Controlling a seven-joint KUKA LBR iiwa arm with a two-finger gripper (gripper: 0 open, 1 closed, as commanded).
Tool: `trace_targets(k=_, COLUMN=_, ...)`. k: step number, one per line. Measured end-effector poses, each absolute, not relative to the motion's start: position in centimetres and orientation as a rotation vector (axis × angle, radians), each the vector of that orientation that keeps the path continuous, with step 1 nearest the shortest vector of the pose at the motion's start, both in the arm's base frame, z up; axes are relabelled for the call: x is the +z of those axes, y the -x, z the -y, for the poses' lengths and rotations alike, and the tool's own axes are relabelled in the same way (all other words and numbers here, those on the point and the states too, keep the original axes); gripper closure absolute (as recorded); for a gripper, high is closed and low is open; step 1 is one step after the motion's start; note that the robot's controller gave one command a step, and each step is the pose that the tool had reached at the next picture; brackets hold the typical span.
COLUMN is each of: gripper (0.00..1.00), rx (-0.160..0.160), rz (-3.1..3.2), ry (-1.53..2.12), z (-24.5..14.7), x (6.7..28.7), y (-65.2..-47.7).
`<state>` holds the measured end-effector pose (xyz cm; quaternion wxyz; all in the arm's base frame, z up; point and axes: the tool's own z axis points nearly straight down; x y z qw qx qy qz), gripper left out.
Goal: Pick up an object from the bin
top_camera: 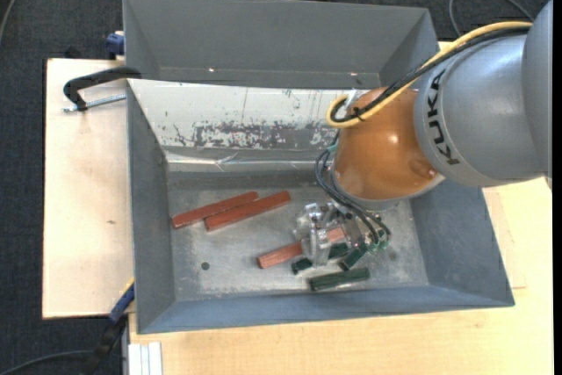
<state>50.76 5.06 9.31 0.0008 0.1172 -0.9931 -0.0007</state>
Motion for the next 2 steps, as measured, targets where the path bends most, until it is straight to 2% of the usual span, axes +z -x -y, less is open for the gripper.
trace_targets(k=2, gripper=1.0, rx=-0.002, rz=3.121, ry=-0.369, z=-5.1, x=13.6, y=-50.8)
